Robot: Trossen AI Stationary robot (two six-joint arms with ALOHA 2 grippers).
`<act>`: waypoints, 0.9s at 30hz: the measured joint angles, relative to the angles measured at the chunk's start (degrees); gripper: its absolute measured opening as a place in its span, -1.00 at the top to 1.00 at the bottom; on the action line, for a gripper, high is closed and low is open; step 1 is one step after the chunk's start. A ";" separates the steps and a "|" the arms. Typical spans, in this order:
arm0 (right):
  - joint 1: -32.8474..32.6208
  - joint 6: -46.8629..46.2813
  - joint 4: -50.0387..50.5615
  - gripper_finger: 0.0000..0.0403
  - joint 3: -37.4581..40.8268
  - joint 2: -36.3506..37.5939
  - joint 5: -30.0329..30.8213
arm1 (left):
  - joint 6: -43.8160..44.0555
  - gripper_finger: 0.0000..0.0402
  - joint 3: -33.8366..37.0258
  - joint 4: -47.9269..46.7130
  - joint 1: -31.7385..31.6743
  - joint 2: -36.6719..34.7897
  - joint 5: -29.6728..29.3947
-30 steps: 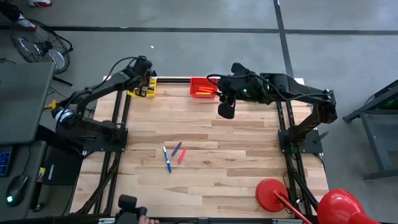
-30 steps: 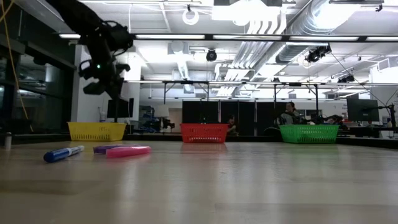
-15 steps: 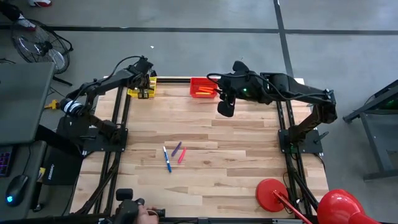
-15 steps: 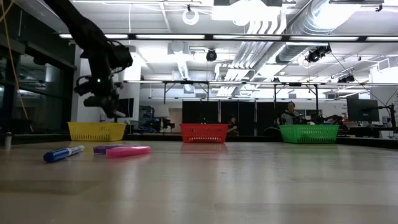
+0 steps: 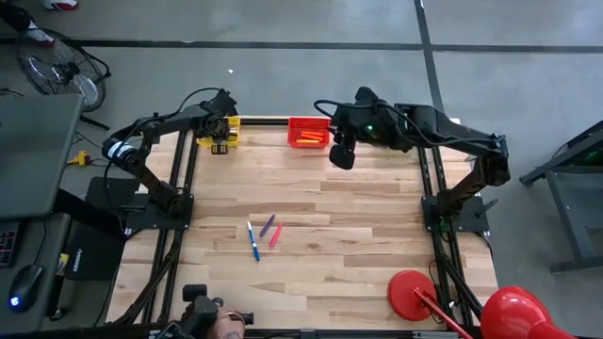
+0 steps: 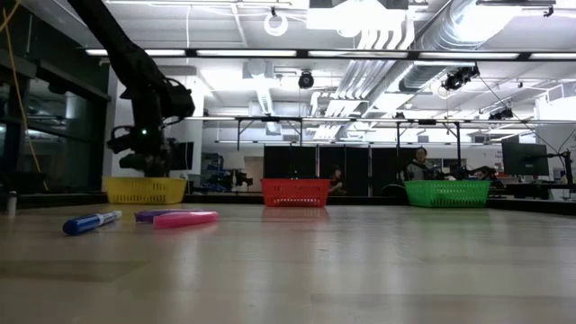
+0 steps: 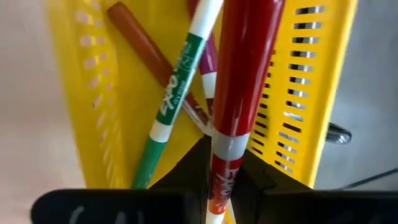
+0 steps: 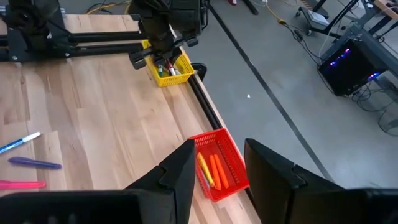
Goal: Pick & Place Markers
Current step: Put the red marker into the yellow bin
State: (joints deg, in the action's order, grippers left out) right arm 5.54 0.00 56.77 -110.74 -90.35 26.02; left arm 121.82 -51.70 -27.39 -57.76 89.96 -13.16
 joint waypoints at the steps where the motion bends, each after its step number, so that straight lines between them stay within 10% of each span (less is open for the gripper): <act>1: 0.09 0.01 0.00 0.37 0.00 0.00 0.00 | 0.00 0.79 0.00 0.37 0.00 0.01 0.02; 27: 0.19 0.01 0.73 0.37 0.00 0.00 -2.24 | -4.45 0.77 0.02 4.41 0.00 -2.06 1.53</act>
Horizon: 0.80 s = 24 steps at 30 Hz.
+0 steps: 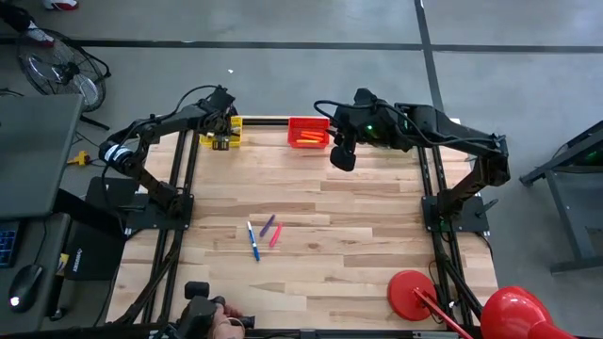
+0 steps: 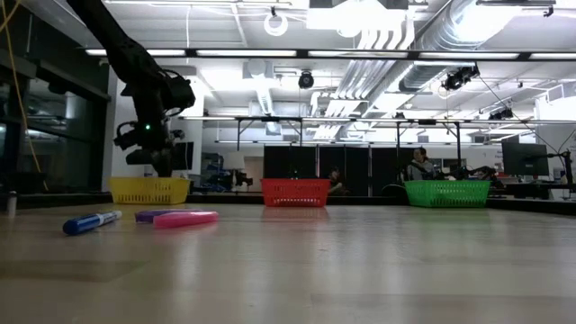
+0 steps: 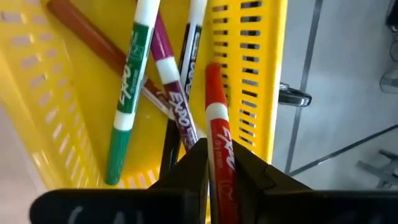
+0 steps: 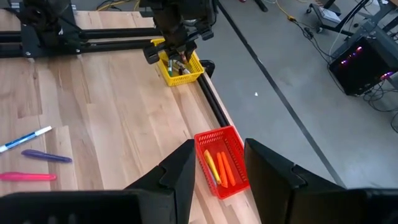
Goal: Pick & Place Markers
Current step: Put the red marker into the yellow bin
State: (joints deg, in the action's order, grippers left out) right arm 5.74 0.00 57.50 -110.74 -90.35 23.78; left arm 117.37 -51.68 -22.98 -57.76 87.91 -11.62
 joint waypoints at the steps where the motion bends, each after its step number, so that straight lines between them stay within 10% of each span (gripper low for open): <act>1: 0.00 -0.01 0.06 0.37 0.00 0.00 0.00 | -0.56 0.77 0.00 -0.04 0.00 -0.01 -0.58; 24: -0.04 -1.52 0.12 0.37 0.00 0.00 -1.87 | -9.53 0.77 0.00 0.33 0.02 0.01 2.08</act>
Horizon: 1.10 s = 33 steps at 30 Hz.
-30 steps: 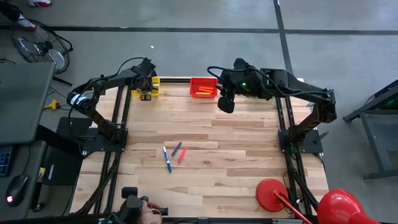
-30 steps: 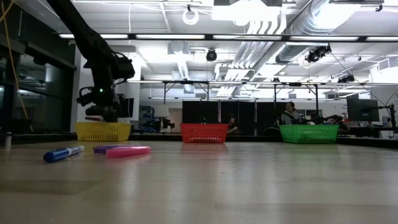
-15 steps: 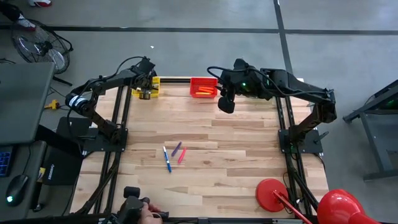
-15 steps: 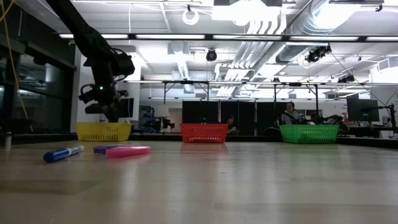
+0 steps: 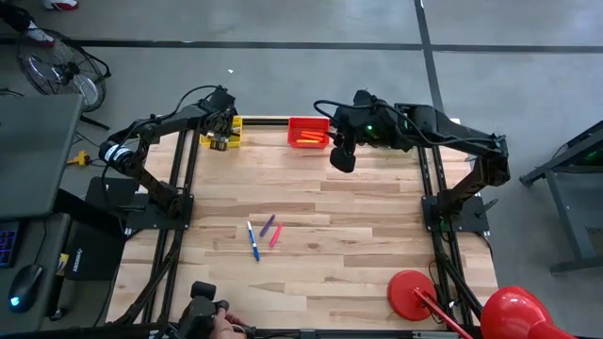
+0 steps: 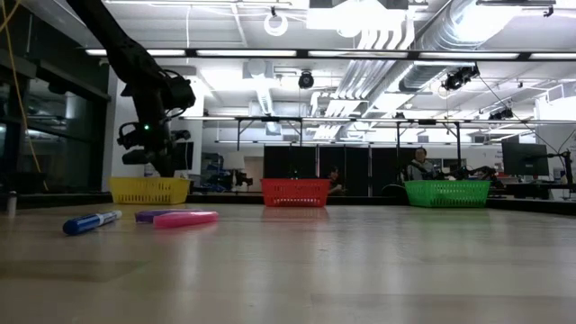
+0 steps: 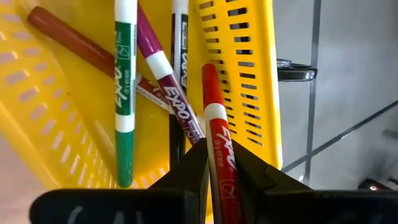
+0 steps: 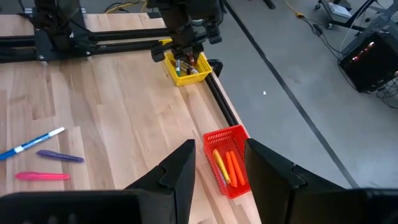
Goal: Pick & Place Markers
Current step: Put the red marker into the yellow bin, then put the blue marker into the yellow bin
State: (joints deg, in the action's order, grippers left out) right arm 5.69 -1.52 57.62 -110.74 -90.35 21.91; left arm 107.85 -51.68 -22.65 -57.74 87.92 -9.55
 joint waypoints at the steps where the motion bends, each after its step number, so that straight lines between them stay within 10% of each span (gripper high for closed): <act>1: 0.00 0.00 -0.02 0.37 0.00 0.00 0.00 | -0.04 0.77 0.00 0.25 0.00 0.00 -0.02; 8: 0.00 0.00 -0.02 0.37 0.00 0.00 0.00 | -1.12 0.70 0.00 2.70 0.00 0.00 -0.72; 21: 0.00 0.02 -0.02 0.37 0.00 0.00 0.23 | -1.58 -0.01 0.00 2.64 0.00 0.00 -1.18; 33: 0.00 0.19 -0.03 0.37 0.00 0.00 0.23 | -10.03 -0.06 0.04 13.94 0.00 -0.59 0.43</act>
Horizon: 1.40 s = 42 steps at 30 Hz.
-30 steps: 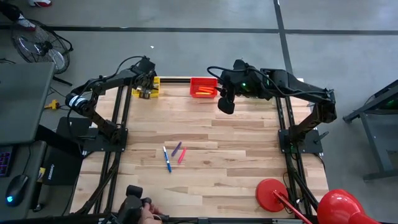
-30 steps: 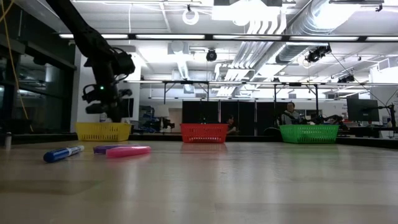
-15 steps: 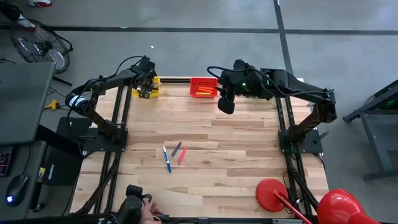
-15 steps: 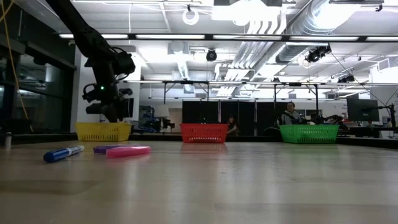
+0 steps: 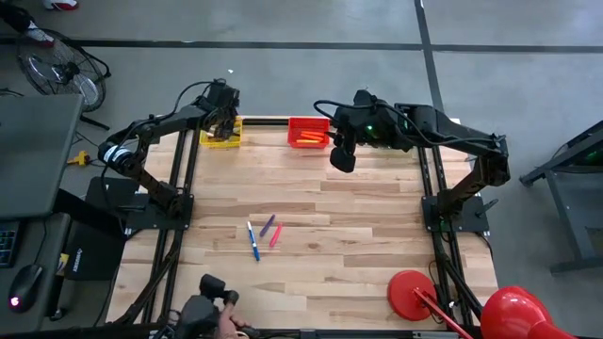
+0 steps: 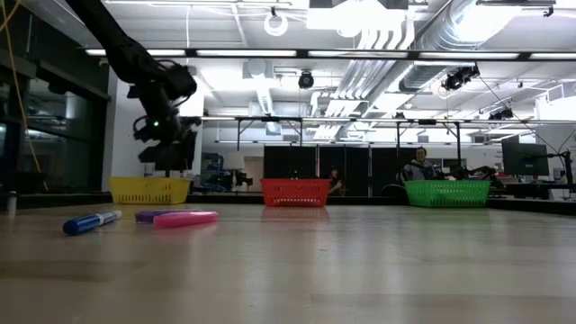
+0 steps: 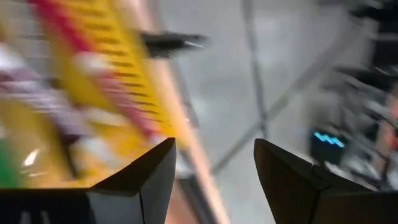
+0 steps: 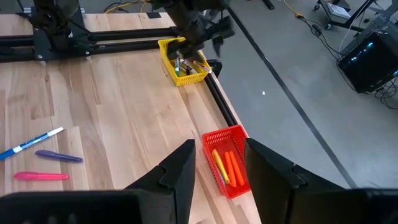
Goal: Pick & Place Markers
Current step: Put the blue marker into the yellow bin
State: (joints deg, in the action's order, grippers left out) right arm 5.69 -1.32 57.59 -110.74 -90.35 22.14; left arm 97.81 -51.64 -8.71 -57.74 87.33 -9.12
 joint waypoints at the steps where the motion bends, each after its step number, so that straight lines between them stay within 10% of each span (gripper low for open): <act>1: 0.00 0.02 0.02 0.37 0.00 0.00 0.05 | -1.68 -0.06 0.00 2.74 0.00 0.00 0.91; 11: 0.00 -0.11 0.01 0.37 0.00 0.00 0.03 | -10.59 -0.06 -0.09 11.58 0.01 -0.07 8.90; 28: 0.00 -0.32 -0.03 0.37 0.00 0.00 -0.01 | -8.98 0.44 -0.04 9.04 0.07 3.44 10.52; 42: 0.00 -1.25 -0.03 0.37 0.00 0.00 -0.65 | -13.76 0.48 -0.04 2.16 0.00 3.85 6.87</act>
State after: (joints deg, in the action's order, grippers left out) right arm 5.69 -2.57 57.56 -110.74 -90.35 21.50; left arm 84.05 -51.68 -6.55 -57.74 91.18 -2.25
